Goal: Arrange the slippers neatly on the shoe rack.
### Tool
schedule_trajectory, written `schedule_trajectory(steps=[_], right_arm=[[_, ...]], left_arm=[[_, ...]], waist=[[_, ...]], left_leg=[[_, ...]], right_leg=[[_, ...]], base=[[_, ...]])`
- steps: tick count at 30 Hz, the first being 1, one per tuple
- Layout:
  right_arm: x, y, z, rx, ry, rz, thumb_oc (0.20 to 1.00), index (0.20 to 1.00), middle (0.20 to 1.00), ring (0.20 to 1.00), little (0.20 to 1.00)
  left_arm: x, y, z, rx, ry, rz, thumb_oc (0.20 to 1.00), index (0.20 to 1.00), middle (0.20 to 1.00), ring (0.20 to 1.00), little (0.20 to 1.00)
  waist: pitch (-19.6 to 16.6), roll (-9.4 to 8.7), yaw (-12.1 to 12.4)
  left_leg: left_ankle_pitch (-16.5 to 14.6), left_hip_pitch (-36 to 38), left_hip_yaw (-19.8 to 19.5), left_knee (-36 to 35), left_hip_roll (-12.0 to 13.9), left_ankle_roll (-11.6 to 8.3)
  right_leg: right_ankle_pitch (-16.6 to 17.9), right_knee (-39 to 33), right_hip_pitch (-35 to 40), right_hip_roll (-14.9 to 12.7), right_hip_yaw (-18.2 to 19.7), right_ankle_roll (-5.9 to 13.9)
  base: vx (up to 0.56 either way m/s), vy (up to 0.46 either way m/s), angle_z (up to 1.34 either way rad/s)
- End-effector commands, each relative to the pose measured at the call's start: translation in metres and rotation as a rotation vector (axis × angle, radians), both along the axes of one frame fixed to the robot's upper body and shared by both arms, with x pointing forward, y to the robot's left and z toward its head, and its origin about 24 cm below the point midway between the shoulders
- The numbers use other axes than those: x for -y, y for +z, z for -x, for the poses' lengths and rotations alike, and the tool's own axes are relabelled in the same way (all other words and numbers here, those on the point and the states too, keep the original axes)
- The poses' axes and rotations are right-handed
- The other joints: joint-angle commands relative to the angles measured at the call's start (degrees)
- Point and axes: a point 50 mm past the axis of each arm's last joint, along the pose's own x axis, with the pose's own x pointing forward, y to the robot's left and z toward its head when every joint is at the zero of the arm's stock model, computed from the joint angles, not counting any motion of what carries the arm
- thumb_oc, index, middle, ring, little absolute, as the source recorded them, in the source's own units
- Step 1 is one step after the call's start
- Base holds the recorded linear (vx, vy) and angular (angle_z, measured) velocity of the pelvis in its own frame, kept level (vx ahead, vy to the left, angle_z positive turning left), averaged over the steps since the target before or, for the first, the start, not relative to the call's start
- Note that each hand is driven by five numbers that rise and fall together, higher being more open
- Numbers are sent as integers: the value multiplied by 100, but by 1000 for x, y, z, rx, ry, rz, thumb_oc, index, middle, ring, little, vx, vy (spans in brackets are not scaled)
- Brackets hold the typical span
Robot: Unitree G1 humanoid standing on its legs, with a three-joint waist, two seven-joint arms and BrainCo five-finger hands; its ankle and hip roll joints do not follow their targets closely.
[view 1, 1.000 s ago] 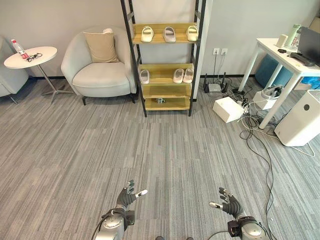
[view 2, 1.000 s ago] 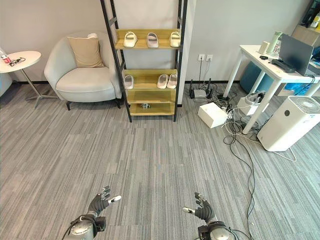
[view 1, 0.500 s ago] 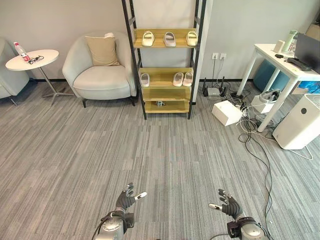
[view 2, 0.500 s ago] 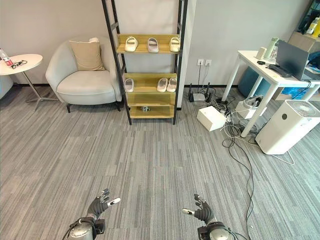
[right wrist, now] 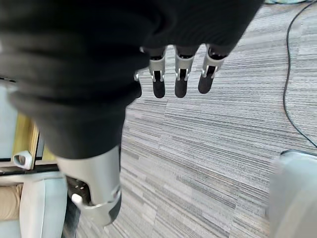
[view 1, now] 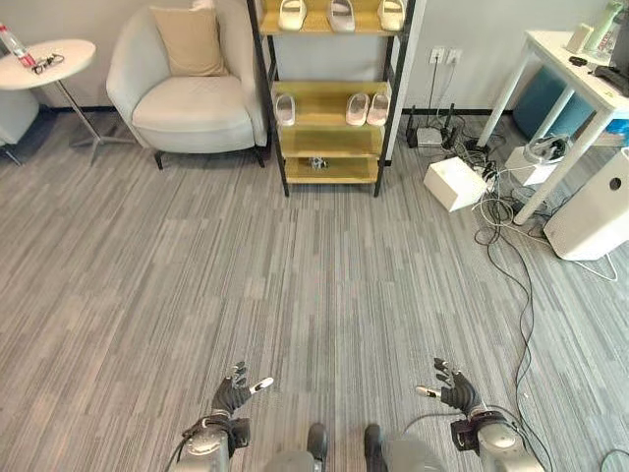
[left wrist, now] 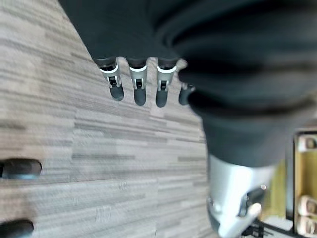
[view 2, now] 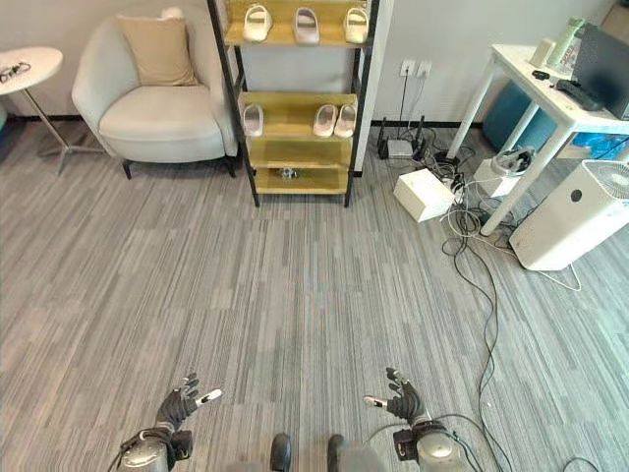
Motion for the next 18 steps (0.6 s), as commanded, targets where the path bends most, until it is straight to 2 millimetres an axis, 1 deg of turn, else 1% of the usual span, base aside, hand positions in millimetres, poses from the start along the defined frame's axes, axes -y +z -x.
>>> schedule_trajectory(steps=[1,2,3,4,5,6,7,8,9,10,11,12,13,14,15,16,18], right_arm=[[-2,16,-16,107,-7,-26,1000,1000,1000,1000,1000],[-1,15,-16,105,-9,-22,1000,1000,1000,1000,1000],[0,14,-14,95,-9,-17,1000,1000,1000,1000,1000],[-1,12,-11,83,-3,-14,1000,1000,1000,1000,1000],[-1,12,-11,83,-4,-13,1000,1000,1000,1000,1000],[-2,12,-8,76,13,-5,1000,1000,1000,1000,1000],[-1,10,-5,67,9,-8,1000,1000,1000,1000,1000],[0,10,-5,66,11,-3,1000,1000,1000,1000,1000],[2,11,-5,67,12,-1,1000,1000,1000,1000,1000],[2,11,-4,67,12,0,1000,1000,1000,1000,1000],[4,13,-4,71,23,0,1000,1000,1000,1000,1000],[4,13,-3,71,23,0,1000,1000,1000,1000,1000],[6,13,-2,65,30,-1,1000,1000,1000,1000,1000],[8,13,-2,64,31,-3,1000,1000,1000,1000,1000],[9,13,-2,64,33,0,1000,1000,1000,1000,1000],[12,14,-2,61,28,10,1000,1000,1000,1000,1000],[15,14,-2,57,11,14,1000,1000,1000,1000,1000]], left_arm=[[-1,16,-23,114,-9,-5,1000,1000,1000,1000,1000],[1,17,-27,119,-13,-4,1000,1000,1000,1000,1000],[3,17,-30,120,-18,-4,1000,1000,1000,1000,1000],[9,20,-38,136,-32,1,1000,1000,1000,1000,1000],[9,20,-38,136,-32,1,1000,1000,1000,1000,1000],[17,24,-47,158,-53,14,1000,1000,1000,1000,1000],[22,24,-48,162,-69,19,1000,1000,1000,1000,1000],[25,24,-49,169,-75,28,1000,1000,1000,1000,1000],[27,25,-50,174,-75,36,1000,1000,1000,1000,1000],[27,25,-50,174,-75,36,1000,1000,1000,1000,1000],[29,27,-52,186,-63,62,1000,1000,1000,1000,1000],[30,27,-52,186,-63,62,1000,1000,1000,1000,1000],[32,29,-54,198,-70,72,1000,1000,1000,1000,1000],[33,30,-56,205,-69,77,1000,1000,1000,1000,1000],[34,31,-56,209,-73,82,1000,1000,1000,1000,1000],[36,32,-57,218,-71,92,1000,1000,1000,1000,1000],[37,32,-56,214,-72,99,1000,1000,1000,1000,1000]], waist=[[-66,-116,-19],[-79,-170,-53],[-76,-204,-126],[-132,-269,-232],[-119,-247,-233],[-218,-266,-318],[-294,-234,-320],[-333,-207,-332],[-391,-167,-360],[-393,-160,-363],[-436,-102,-393],[-439,-97,-401],[-381,-112,-370],[-312,-148,-332],[-256,-182,-313],[-165,-291,-260],[-131,-374,-153]], left_leg=[[-546,595,-379,-158,70,-290],[-598,647,-399,-171,28,-321],[-711,789,-456,-177,32,-362],[-827,933,-511,-177,45,-426],[-842,955,-513,-177,67,-431],[-916,1085,-537,-177,155,-530],[-876,1132,-588,-177,214,-564],[-842,1146,-560,-150,271,-593],[-804,1140,-575,-2,353,-667],[-811,1140,-578,3,360,-669],[-502,974,-594,679,465,-851],[-513,962,-602,698,468,-853],[-118,641,-659,1488,417,-993],[100,438,-735,1931,335,-1037],[223,251,-765,2336,264,-1090],[312,-111,-656,2637,210,-1073],[36,-597,-423,2245,182,-924]], right_leg=[[515,-1915,533,-430,-139,154],[565,-2322,519,-434,-200,163],[705,-2951,517,-395,-273,185],[927,-3490,474,-351,-259,247],[937,-3521,511,-330,-272,243],[976,-3673,558,-278,-299,235],[930,-3702,659,-249,-272,185],[971,-3696,702,-207,-281,124],[909,-3695,760,-152,-266,84],[906,-3695,762,-147,-272,82],[750,-3650,911,-51,-295,-58],[747,-3649,911,-49,-303,-59],[599,-3674,1164,9,-296,-188],[535,-3666,1281,7,-272,-261],[480,-3661,1372,0,-267,-311],[347,-3650,1540,-78,-255,-382],[251,-3719,1771,-156,-224,-351]], base=[[348,-40,26],[410,-106,27],[424,-165,9],[341,-135,9],[396,-184,18],[295,-149,36],[372,-200,33],[278,-154,29],[185,-107,20],[291,-169,17],[193,-117,-13],[328,-219,2],[221,-163,0],[270,-195,12],[289,-166,-17],[287,-124,-25],[323,-57,-9]])
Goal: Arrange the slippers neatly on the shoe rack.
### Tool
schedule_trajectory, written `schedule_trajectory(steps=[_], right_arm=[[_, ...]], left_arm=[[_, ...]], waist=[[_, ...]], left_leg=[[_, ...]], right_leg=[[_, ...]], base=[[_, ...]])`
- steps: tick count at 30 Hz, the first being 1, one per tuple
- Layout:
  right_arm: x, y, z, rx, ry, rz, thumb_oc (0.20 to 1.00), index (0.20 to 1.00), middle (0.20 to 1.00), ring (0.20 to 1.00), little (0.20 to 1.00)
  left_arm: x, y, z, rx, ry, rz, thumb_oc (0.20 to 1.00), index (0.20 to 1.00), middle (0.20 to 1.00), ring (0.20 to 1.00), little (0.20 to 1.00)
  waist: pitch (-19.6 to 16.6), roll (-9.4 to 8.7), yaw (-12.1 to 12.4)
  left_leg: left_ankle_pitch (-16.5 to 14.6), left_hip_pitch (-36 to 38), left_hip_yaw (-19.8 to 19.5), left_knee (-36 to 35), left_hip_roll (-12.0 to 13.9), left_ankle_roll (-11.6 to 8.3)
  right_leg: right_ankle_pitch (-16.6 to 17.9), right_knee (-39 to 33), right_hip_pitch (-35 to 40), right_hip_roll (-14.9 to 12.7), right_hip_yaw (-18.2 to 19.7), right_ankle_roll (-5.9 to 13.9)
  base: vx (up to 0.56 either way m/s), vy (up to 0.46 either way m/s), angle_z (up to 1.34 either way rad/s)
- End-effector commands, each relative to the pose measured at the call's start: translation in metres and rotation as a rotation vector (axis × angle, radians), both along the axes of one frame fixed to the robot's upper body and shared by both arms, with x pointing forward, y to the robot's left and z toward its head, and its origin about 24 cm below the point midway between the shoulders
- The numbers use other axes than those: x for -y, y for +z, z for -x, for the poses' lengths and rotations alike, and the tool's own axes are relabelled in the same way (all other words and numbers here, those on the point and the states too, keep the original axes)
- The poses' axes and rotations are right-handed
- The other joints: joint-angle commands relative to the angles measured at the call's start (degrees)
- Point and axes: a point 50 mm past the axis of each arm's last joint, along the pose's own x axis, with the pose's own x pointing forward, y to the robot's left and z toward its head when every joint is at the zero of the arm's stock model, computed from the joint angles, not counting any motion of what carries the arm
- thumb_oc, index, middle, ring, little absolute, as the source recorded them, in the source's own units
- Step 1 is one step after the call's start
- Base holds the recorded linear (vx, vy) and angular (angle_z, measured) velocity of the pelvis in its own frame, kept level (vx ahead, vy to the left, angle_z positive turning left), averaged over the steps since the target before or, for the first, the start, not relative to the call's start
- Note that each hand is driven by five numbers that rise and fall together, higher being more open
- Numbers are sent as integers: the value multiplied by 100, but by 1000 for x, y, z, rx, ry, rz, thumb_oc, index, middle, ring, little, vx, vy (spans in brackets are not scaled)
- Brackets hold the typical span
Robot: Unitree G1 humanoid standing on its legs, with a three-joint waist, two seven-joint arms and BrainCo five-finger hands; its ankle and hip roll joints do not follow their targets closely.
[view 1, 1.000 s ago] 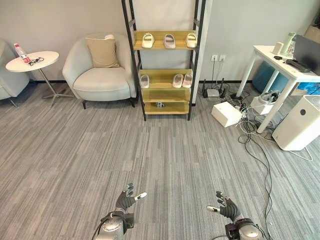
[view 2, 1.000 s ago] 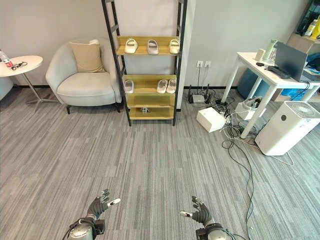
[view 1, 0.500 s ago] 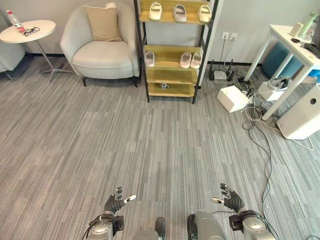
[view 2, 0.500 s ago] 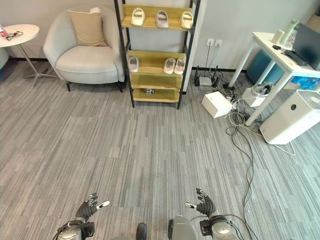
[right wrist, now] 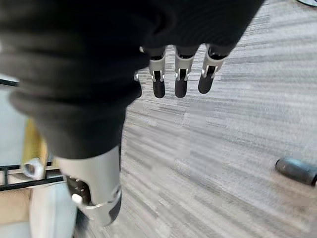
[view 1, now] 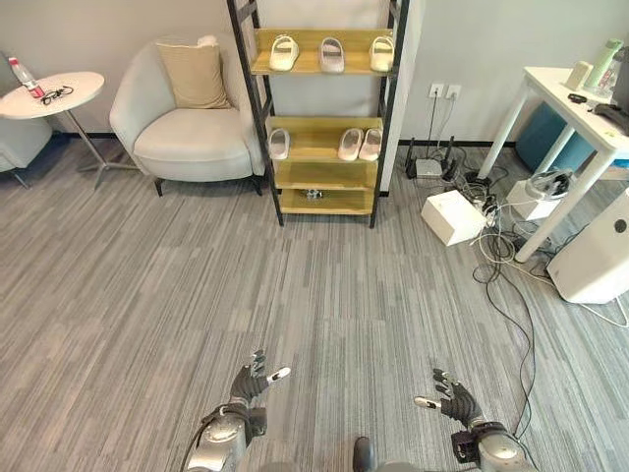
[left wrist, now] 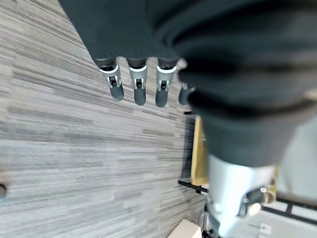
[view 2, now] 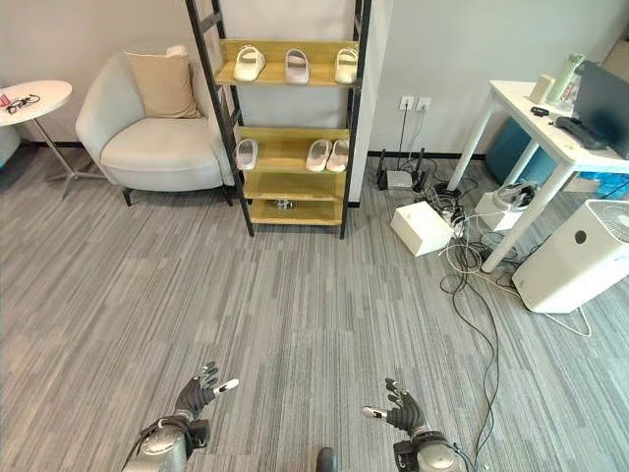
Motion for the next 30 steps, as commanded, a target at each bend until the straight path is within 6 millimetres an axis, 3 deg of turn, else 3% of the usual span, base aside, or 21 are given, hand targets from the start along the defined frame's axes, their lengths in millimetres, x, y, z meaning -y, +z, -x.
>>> schedule_trajectory(steps=[1,3,5,6,9,12,15,18,19,20,24,25,26,28,30], right_arm=[[5,22,-25,131,6,-1,1000,1000,1000,1000,1000],[6,19,-22,119,3,5,1000,1000,1000,1000,1000],[6,17,-18,106,10,19,1000,1000,1000,1000,1000],[5,16,-18,104,13,20,1000,1000,1000,1000,1000],[-6,12,-15,87,18,-17,1000,1000,1000,1000,1000],[-17,15,-25,113,46,-43,1000,1000,1000,1000,1000],[-22,15,-26,114,58,-53,1000,1000,1000,1000,1000],[-19,16,-25,116,51,-59,1000,1000,1000,1000,1000],[-17,14,-23,109,42,-53,1000,1000,1000,1000,1000],[-17,14,-22,107,40,-54,1000,1000,1000,1000,1000],[-16,14,-16,98,54,-48,1000,1000,1000,1000,1000],[-15,9,-10,71,58,-47,1000,1000,1000,1000,1000],[-11,9,-7,64,62,-43,1000,1000,1000,1000,1000],[-6,12,-8,72,62,-35,1000,1000,1000,1000,1000],[-1,12,-7,67,55,-25,1000,1000,1000,1000,1000]], left_arm=[[-2,25,-34,147,-2,13,1000,1000,1000,1000,1000],[-2,20,-28,120,-11,4,1000,1000,1000,1000,1000],[-5,17,-24,100,-17,-18,1000,1000,1000,1000,1000],[-6,16,-23,94,-16,-23,1000,1000,1000,1000,1000],[-12,16,-18,89,-21,-34,1000,1000,1000,1000,1000],[-19,20,-21,104,-16,-53,1000,1000,1000,1000,1000],[-22,22,-24,111,-16,-61,1000,1000,1000,1000,1000],[-24,25,-27,121,-13,-62,1000,1000,1000,1000,1000],[-23,24,-28,121,-7,-61,1000,1000,1000,1000,1000],[-23,25,-30,122,-6,-65,1000,1000,1000,1000,1000],[-21,26,-33,125,-18,-70,1000,1000,1000,1000,1000],[-17,22,-31,108,-28,-61,1000,1000,1000,1000,1000],[-15,19,-29,99,-27,-46,1000,1000,1000,1000,1000],[-13,20,-32,107,-8,-27,1000,1000,1000,1000,1000],[-13,20,-32,107,-6,-25,1000,1000,1000,1000,1000]], waist=[[386,-88,-8],[323,-30,102],[249,90,229],[228,71,258],[-8,-85,302],[154,-121,341],[247,-59,280],[323,-14,156],[346,-48,54],[334,-75,-1],[310,-112,-131],[225,-125,-133],[169,-97,-150],[253,-156,-106],[303,-209,-63]], left_leg=[[438,1041,486,-2666,-17,276],[570,805,567,-3723,75,325],[1214,493,698,-4701,179,182],[1278,465,846,-4688,176,160],[931,868,987,-4535,21,469],[639,1126,1136,-4403,-31,718],[470,1432,1110,-4441,-7,782],[339,1775,1032,-4553,18,723],[247,2001,977,-4642,-4,659],[190,2113,950,-4677,5,624],[43,2355,840,-4666,110,497],[-26,2423,777,-4467,214,429],[93,2313,721,-3979,303,310],[437,1866,463,-2918,139,191],[484,1532,467,-2871,87,224]], right_leg=[[25,100,-24,-474,184,913],[-125,21,225,-411,208,958],[-329,-100,572,-310,244,971],[-362,-145,735,-338,282,999],[-505,444,747,-698,473,1264],[129,1879,39,-837,539,1441],[346,2264,-443,-828,423,1409],[154,1663,-758,-760,129,1308],[223,957,-843,-691,0,1325],[327,686,-914,-661,-14,1349],[465,337,-874,-604,-25,1371],[392,349,-723,-508,39,1261],[287,321,-558,-412,-19,1139],[175,298,-303,-365,-15,968],[101,261,-160,-433,-35,948]], base=[[367,22,10],[380,68,-11],[478,131,-10],[651,280,-36],[517,340,-73],[195,191,-35],[189,89,4],[296,-7,31],[412,-98,16],[310,-85,22],[271,-131,25],[417,-254,54],[437,-280,69],[232,-152,49],[136,-22,-7]])
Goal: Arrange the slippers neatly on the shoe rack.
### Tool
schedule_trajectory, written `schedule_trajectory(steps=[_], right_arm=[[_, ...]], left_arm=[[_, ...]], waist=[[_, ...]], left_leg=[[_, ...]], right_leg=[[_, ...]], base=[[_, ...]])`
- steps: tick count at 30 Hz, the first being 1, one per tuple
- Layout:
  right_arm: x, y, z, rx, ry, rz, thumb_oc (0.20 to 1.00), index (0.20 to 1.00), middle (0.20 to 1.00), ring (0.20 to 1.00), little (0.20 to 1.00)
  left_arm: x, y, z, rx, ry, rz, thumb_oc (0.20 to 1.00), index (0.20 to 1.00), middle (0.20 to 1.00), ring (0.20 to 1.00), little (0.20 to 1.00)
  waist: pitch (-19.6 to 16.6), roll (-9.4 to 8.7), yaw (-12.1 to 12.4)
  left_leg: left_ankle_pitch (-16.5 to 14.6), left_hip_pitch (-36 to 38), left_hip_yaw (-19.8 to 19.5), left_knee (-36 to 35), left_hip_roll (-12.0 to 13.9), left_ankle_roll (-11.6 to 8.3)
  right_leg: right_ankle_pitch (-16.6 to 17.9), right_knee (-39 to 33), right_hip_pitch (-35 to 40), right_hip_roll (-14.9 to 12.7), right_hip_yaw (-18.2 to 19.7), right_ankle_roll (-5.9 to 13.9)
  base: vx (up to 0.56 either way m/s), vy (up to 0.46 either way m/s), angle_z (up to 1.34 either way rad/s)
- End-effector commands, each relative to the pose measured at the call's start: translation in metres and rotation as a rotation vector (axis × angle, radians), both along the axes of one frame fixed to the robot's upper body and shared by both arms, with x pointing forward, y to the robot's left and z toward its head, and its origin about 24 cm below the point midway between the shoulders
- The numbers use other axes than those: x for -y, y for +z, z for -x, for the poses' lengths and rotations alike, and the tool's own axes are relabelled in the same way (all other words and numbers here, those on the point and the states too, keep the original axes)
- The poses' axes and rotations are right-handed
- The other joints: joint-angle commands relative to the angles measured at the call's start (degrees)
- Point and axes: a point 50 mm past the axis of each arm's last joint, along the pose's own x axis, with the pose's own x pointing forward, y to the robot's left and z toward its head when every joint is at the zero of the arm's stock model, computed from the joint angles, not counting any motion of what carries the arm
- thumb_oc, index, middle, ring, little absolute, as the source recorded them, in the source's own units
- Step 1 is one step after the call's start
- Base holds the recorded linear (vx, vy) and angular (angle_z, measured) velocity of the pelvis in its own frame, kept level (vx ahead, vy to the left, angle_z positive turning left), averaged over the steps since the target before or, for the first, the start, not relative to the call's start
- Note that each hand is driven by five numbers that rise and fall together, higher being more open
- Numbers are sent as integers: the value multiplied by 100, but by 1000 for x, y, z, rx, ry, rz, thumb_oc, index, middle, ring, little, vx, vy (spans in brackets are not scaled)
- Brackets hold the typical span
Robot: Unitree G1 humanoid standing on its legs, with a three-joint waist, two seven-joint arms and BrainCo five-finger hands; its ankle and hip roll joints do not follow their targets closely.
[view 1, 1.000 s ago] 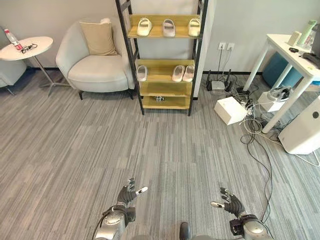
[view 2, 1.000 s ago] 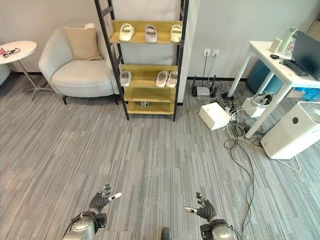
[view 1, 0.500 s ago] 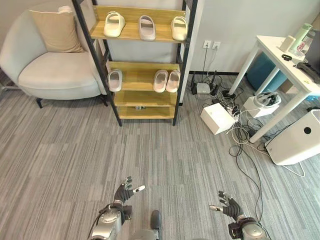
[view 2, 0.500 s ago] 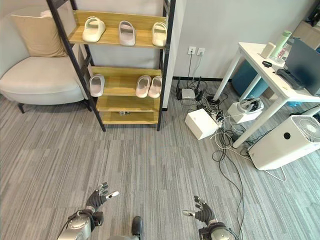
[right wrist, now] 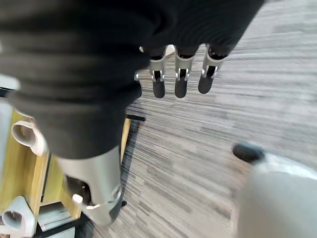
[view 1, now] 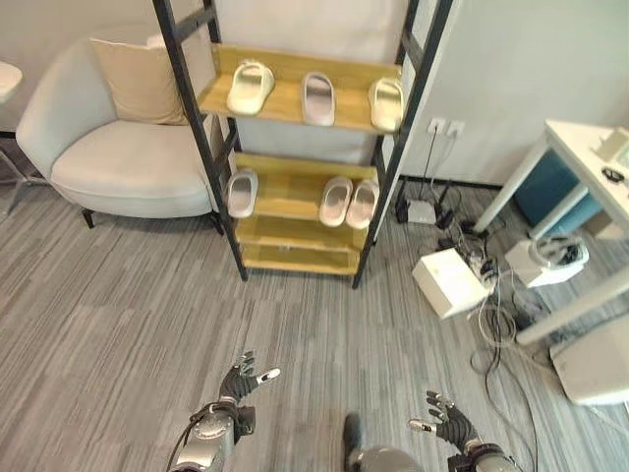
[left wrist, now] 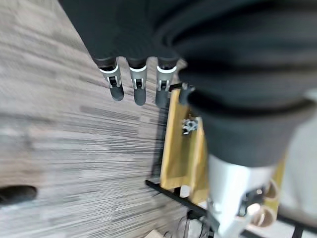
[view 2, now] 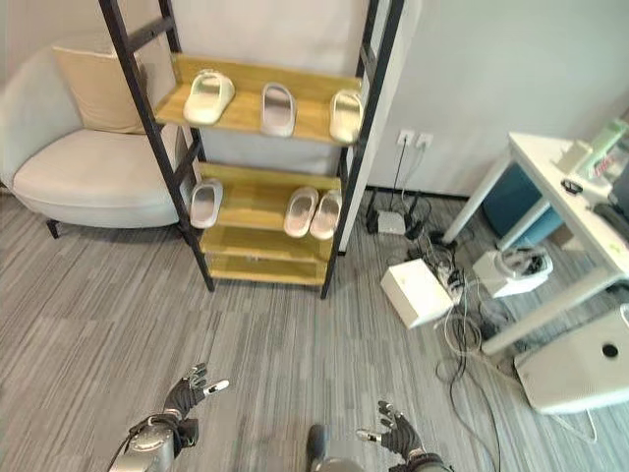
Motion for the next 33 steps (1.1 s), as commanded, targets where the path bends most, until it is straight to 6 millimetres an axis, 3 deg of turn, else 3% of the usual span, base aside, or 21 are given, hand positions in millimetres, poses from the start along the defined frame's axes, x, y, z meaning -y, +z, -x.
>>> schedule_trajectory(steps=[1,3,4,6,9,11,13,14,17,20,24,28,33], right_arm=[[15,19,-22,109,31,43,1000,1000,1000,1000,1000],[18,18,-20,103,12,47,1000,1000,1000,1000,1000],[18,18,-20,102,12,47,1000,1000,1000,1000,1000],[21,17,-18,101,3,60,1000,1000,1000,1000,1000],[22,18,-20,102,11,74,1000,1000,1000,1000,1000],[20,16,-18,88,20,76,1000,1000,1000,1000,1000],[17,14,-16,80,-8,51,1000,1000,1000,1000,1000],[17,14,-16,80,-8,51,1000,1000,1000,1000,1000],[7,13,-23,92,9,32,1000,1000,1000,1000,1000],[0,14,-26,102,24,9,1000,1000,1000,1000,1000],[2,15,-25,106,11,2,1000,1000,1000,1000,1000],[3,15,-21,106,15,9,1000,1000,1000,1000,1000],[9,14,-17,92,5,8,1000,1000,1000,1000,1000]], left_arm=[[7,22,-32,149,-14,32,1000,1000,1000,1000,1000],[8,18,-28,123,-7,30,1000,1000,1000,1000,1000],[8,17,-28,123,-7,30,1000,1000,1000,1000,1000],[9,17,-28,120,-13,22,1000,1000,1000,1000,1000],[5,16,-27,110,-3,15,1000,1000,1000,1000,1000],[6,13,-24,99,6,27,1000,1000,1000,1000,1000],[3,14,-22,103,6,22,1000,1000,1000,1000,1000],[3,14,-22,103,6,22,1000,1000,1000,1000,1000],[-4,20,-27,129,18,5,1000,1000,1000,1000,1000],[-10,23,-28,139,18,-8,1000,1000,1000,1000,1000],[-11,23,-29,139,18,-11,1000,1000,1000,1000,1000],[-8,23,-30,136,13,-8,1000,1000,1000,1000,1000],[4,23,-32,145,-14,34,1000,1000,1000,1000,1000]], waist=[[346,327,-34],[278,291,30],[283,287,36],[275,373,126],[243,433,155],[139,442,151],[62,289,153],[60,286,160],[200,168,221],[314,230,167],[382,321,71],[397,331,-135],[378,292,-80]], left_leg=[[937,-351,-1,-541,779,-231],[910,-770,410,-1455,1014,-165],[918,-736,417,-1490,1011,-166],[1501,-1108,622,-2134,1226,-263],[1776,-1261,914,-2343,1385,-373],[1690,-1139,1054,-2370,1333,-317],[1373,-1006,1228,-2152,1123,-106],[1367,-1008,1236,-2146,1122,-105],[1096,-937,1382,-2014,979,106],[939,-651,1371,-2053,939,177],[863,-372,1321,-2177,918,139],[623,113,1245,-2211,903,44],[675,-133,1064,-1103,1068,-165]], right_leg=[[-792,480,177,-20,-69,714],[-923,284,455,-121,-153,813],[-930,279,473,-124,-149,814],[-1054,191,699,-115,-150,842],[-1172,135,946,-166,-121,907],[-1235,174,1039,-299,-143,991],[-1126,450,979,-672,35,1167],[-1129,455,972,-676,44,1169],[-676,1294,529,-844,184,1267],[-561,1698,98,-678,267,1228],[-783,1299,-78,-459,88,1143],[-614,674,-392,-194,-380,1090],[-797,496,122,29,-262,832]], base=[[206,10,-4],[257,66,5],[258,103,25],[236,130,30],[274,198,-6],[330,324,-21],[348,393,-23],[161,222,-44],[95,230,-21],[156,150,-2],[156,26,10],[306,-108,9],[115,-140,24]])
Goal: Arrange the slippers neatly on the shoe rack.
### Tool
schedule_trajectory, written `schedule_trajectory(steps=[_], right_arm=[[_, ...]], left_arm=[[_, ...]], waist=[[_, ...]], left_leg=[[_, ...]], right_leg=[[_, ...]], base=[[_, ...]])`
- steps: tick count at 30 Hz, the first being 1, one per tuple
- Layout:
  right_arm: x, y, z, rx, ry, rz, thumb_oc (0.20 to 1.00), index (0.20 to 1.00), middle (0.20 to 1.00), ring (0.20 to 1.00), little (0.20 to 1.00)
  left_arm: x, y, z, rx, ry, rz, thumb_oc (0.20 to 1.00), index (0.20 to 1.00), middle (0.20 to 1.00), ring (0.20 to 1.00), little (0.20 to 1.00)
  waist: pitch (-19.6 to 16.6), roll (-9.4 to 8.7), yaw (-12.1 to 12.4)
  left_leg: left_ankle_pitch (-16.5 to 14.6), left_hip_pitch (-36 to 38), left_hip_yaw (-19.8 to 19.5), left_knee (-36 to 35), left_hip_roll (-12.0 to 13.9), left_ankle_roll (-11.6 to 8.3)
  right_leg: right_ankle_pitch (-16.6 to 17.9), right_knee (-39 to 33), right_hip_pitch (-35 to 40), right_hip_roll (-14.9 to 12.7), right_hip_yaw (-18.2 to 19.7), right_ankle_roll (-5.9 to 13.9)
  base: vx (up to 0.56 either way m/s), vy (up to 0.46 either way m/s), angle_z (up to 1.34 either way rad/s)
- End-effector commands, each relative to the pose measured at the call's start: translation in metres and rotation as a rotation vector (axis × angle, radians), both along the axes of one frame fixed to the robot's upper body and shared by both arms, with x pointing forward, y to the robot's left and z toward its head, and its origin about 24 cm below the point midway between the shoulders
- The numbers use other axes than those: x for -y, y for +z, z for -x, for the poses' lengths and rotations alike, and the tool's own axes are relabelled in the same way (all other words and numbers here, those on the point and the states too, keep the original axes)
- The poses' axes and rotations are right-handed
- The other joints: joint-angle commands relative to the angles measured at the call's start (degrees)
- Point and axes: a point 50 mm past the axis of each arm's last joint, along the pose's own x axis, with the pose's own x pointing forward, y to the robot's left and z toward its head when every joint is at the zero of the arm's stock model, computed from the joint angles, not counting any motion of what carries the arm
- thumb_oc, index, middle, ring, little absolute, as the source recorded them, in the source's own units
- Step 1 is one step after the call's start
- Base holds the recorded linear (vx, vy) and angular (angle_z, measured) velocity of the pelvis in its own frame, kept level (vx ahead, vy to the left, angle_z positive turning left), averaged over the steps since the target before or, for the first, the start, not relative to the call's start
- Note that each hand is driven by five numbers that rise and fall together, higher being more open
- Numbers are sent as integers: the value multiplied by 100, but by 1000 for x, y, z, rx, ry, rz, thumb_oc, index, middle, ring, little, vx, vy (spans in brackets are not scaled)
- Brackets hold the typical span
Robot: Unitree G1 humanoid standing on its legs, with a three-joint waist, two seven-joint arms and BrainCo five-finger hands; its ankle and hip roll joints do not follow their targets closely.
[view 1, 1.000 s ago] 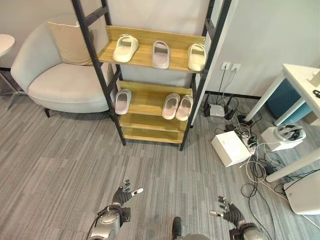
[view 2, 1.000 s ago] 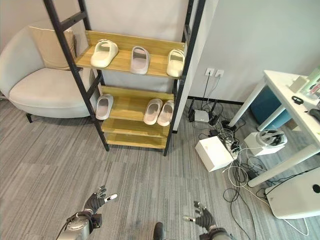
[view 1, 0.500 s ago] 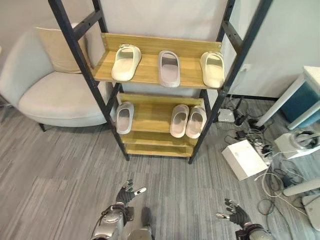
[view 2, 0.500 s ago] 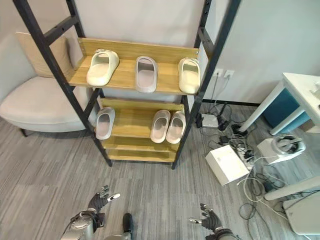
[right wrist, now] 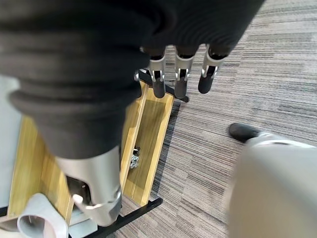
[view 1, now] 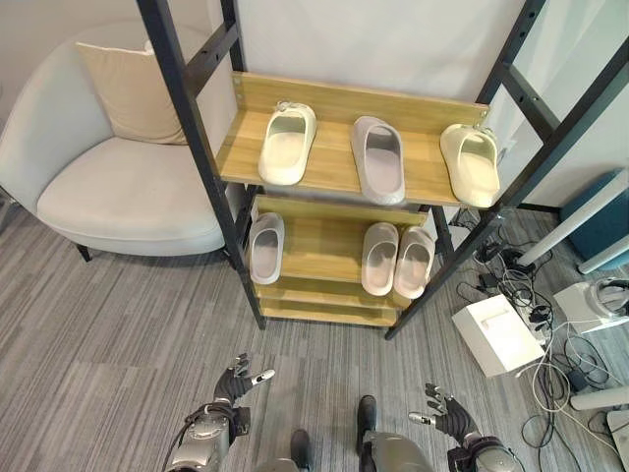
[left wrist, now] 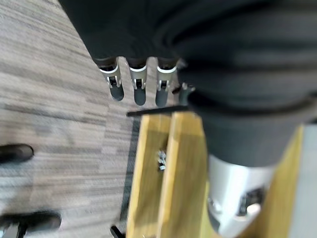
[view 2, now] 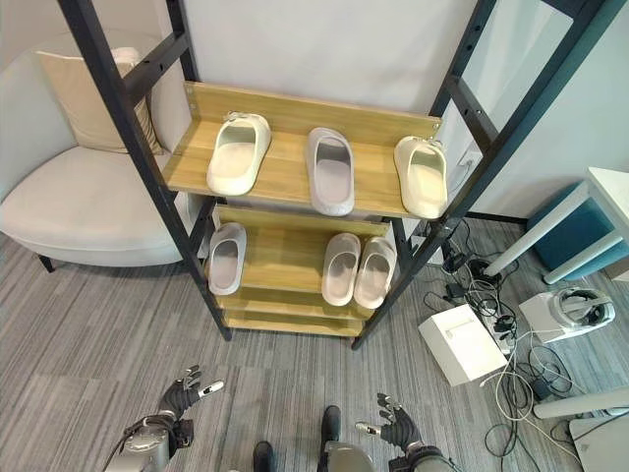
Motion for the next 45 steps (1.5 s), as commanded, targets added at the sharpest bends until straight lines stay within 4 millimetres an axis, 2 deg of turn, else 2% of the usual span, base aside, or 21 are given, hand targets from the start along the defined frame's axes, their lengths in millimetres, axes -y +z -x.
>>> schedule_trajectory(steps=[1,2,3,6,10,17,18,20,21,22,24,25,26,27,29,32,35,38,39,41,45], right_arm=[[19,21,-30,129,11,45,1000,1000,1000,1000,1000],[19,21,-31,129,11,45,1000,1000,1000,1000,1000],[22,21,-31,126,15,56,1000,1000,1000,1000,1000],[27,21,-27,117,8,72,1000,1000,1000,1000,1000],[27,20,-26,111,-6,67,1000,1000,1000,1000,1000],[19,19,-28,112,23,52,1000,1000,1000,1000,1000],[18,25,-36,151,84,109,1000,1000,1000,1000,1000],[21,60,-60,340,270,356,1000,1000,1000,1000,1000],[20,94,-73,511,386,500,1000,1000,1000,1000,1000],[19,107,-75,561,425,536,1000,1000,1000,1000,1000],[6,206,-62,981,532,585,1000,1000,1000,1000,1000],[6,206,-62,981,532,585,1000,1000,1000,1000,1000],[2,223,-62,1067,521,561,1000,1000,1000,1000,1000],[2,223,-62,1067,521,561,1000,1000,1000,1000,1000],[-4,252,-66,1226,472,526,1000,1000,1000,1000,1000],[-6,266,-72,1314,424,522,1000,1000,1000,1000,1000],[-10,285,-88,1462,330,644,1000,1000,1000,1000,1000],[-15,289,-116,1512,248,813,1000,1000,1000,1000,1000],[-15,289,-116,1513,248,813,1000,1000,1000,1000,1000],[-20,291,-139,1512,187,847,1000,1000,1000,1000,1000],[-22,294,-161,1489,158,875,1000,1000,1000,1000,1000]], left_arm=[[14,25,-39,169,-24,60,1000,1000,1000,1000,1000],[15,25,-39,170,-24,61,1000,1000,1000,1000,1000],[16,24,-38,164,-16,72,1000,1000,1000,1000,1000],[19,18,-31,131,-20,71,1000,1000,1000,1000,1000],[18,17,-26,129,-39,77,1000,1000,1000,1000,1000],[6,14,-19,107,-17,51,1000,1000,1000,1000,1000],[5,13,-18,99,-18,44,1000,1000,1000,1000,1000],[1,17,-18,118,-15,30,1000,1000,1000,1000,1000],[1,17,-18,124,-29,27,1000,1000,1000,1000,1000],[3,17,-19,122,-31,27,1000,1000,1000,1000,1000],[4,15,-17,119,-33,18,1000,1000,1000,1000,1000],[4,15,-17,119,-34,18,1000,1000,1000,1000,1000],[5,16,-18,126,-38,18,1000,1000,1000,1000,1000],[5,16,-18,126,-39,19,1000,1000,1000,1000,1000],[9,17,-17,135,-36,33,1000,1000,1000,1000,1000],[12,16,-17,135,-43,40,1000,1000,1000,1000,1000],[18,13,-13,122,-59,44,1000,1000,1000,1000,1000],[21,11,-11,105,-73,31,1000,1000,1000,1000,1000],[21,11,-12,105,-73,31,1000,1000,1000,1000,1000],[22,9,-9,86,-89,16,1000,1000,1000,1000,1000],[23,8,-9,81,-102,14,1000,1000,1000,1000,1000]], waist=[[205,-53,106],[204,-50,89],[139,-58,104],[67,-18,189],[-26,68,169],[-69,39,248],[-87,32,277],[-112,41,286],[-124,55,242],[-135,61,220],[-215,79,-20],[-214,81,-17],[-241,90,-64],[-240,92,-60],[-288,128,-87],[-306,142,-63],[-351,174,70],[-375,182,278],[-373,182,275],[-383,163,491],[-372,141,672]], left_leg=[[106,-539,-624,1682,573,-689],[97,-556,-643,1704,572,-689],[1,-658,-791,1278,567,-661],[364,-945,-827,616,729,-685],[180,-671,-785,573,651,-605],[-145,-413,-615,629,453,-412],[-193,-379,-602,635,431,-383],[-211,-317,-586,589,435,-376],[-215,-244,-556,519,445,-374],[-205,-215,-534,482,455,-378],[-145,-39,-429,309,503,-395],[-143,-35,-429,305,503,-395],[-123,27,-397,237,525,-398],[-121,32,-395,232,526,-398],[-50,96,-367,104,548,-412],[-29,115,-392,69,552,-415],[-35,126,-468,55,535,-404],[-48,125,-591,62,499,-387],[-48,125,-593,62,498,-387],[-59,119,-691,75,477,-366],[-65,79,-772,111,451,-352]], right_leg=[[-85,-307,735,206,81,-63],[-89,-307,736,205,63,-63],[-134,-420,821,174,82,-38],[-195,-526,1023,137,105,27],[-295,-440,1119,7,234,41],[-280,-313,1134,-181,436,179],[-261,-353,1156,-194,449,209],[-253,-409,1182,-195,459,240],[-251,-457,1197,-184,483,259],[-250,-469,1197,-179,500,266],[-227,-525,1209,-118,573,287],[-227,-526,1211,-118,574,286],[-211,-547,1211,-91,604,289],[-211,-548,1213,-91,606,289],[-192,-586,1224,-51,606,279],[-196,-602,1253,-37,559,270],[-201,-623,1307,-36,470,254],[-211,-646,1381,-57,356,238],[-211,-646,1383,-57,354,238],[-214,-687,1451,-76,248,232],[-211,-708,1489,-97,173,233]], base=[[41,-119,0],[92,-57,9],[142,38,21],[154,82,8],[122,153,-38],[80,141,-16],[101,98,-16],[84,47,-11],[44,27,-4],[23,16,-6],[5,-15,3],[19,-43,8],[5,-19,-18],[2,-33,-49],[-10,-30,-42],[-5,-10,0],[10,5,4],[19,17,24],[21,14,25],[35,15,27],[15,16,21]])
